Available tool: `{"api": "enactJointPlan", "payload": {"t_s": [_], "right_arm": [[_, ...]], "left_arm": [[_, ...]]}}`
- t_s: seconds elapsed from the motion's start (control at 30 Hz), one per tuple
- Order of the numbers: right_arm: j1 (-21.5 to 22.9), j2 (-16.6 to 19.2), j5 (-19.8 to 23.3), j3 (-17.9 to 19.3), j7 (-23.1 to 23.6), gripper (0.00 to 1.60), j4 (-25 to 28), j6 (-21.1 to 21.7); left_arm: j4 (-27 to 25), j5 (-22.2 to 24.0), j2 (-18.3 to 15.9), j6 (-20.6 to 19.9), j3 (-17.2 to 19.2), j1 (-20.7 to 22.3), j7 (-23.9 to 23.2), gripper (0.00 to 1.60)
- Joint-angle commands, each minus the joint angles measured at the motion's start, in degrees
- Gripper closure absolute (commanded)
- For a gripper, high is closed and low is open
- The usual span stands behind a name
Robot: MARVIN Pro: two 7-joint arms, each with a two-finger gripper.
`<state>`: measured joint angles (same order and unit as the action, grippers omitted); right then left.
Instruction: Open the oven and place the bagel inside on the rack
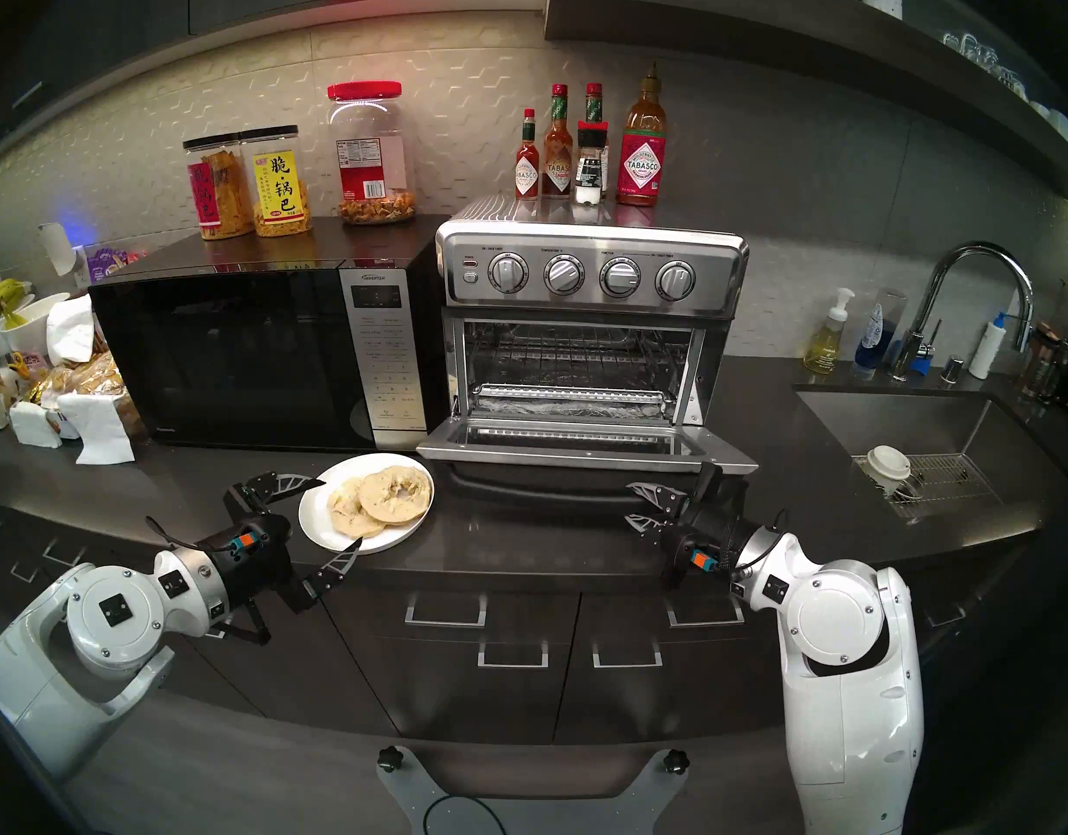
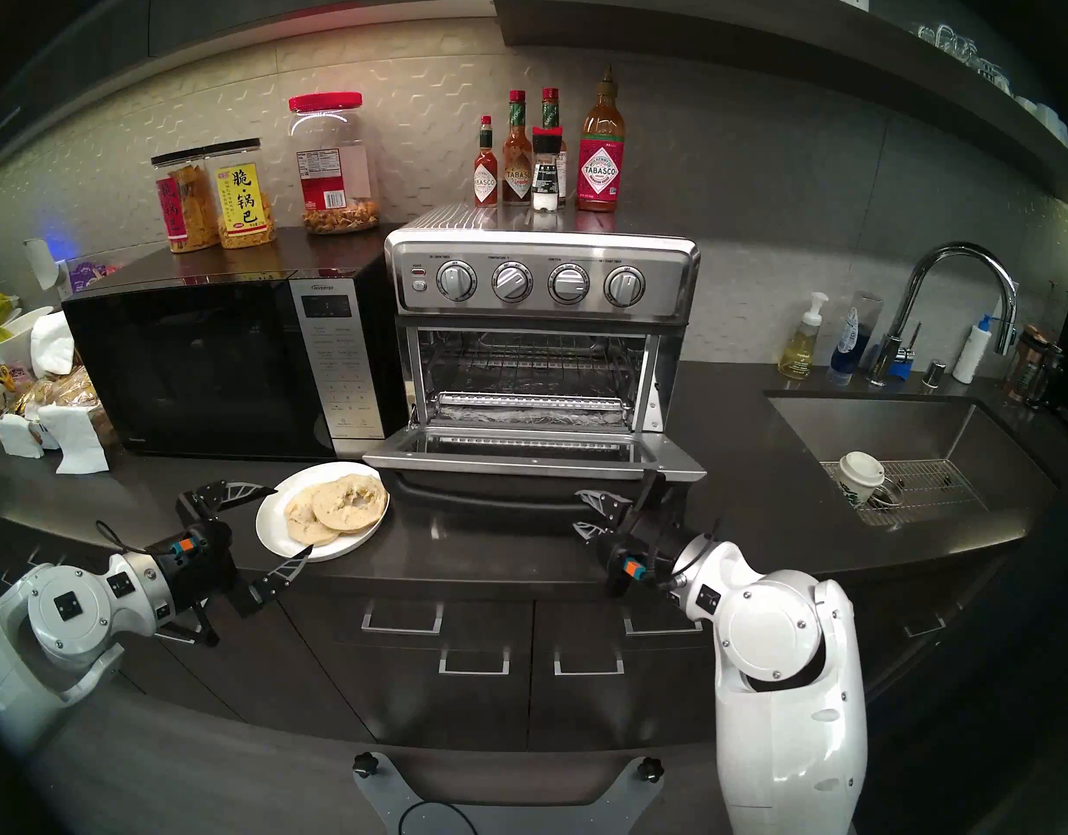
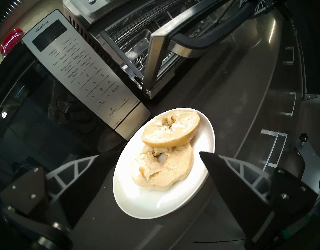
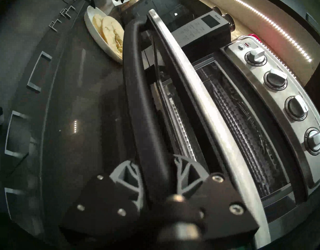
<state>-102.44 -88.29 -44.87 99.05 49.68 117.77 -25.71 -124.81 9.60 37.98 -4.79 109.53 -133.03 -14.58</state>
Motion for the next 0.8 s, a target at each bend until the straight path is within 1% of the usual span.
{"api": "enactJointPlan", "payload": {"t_s": [0.0, 0.3, 0.77], "right_arm": [[-2.31, -0.38, 0.1, 0.13, -1.22, 1.6, 0.52, -1.3], [-3.59, 0.16, 0.35, 0.5, -1.36, 1.6, 1.18, -1.78], [-4.14, 0.52, -0.97, 0.45, -1.96, 1.6, 0.48, -1.65]], "left_arm": [[-0.67, -0.05, -0.13, 0.23, 0.71, -0.02, -0.15, 0.0], [-0.67, -0.06, -0.11, 0.23, 0.71, -0.01, -0.17, 0.0], [-0.67, -0.08, -0.09, 0.23, 0.7, 0.0, -0.19, 0.0]]}}
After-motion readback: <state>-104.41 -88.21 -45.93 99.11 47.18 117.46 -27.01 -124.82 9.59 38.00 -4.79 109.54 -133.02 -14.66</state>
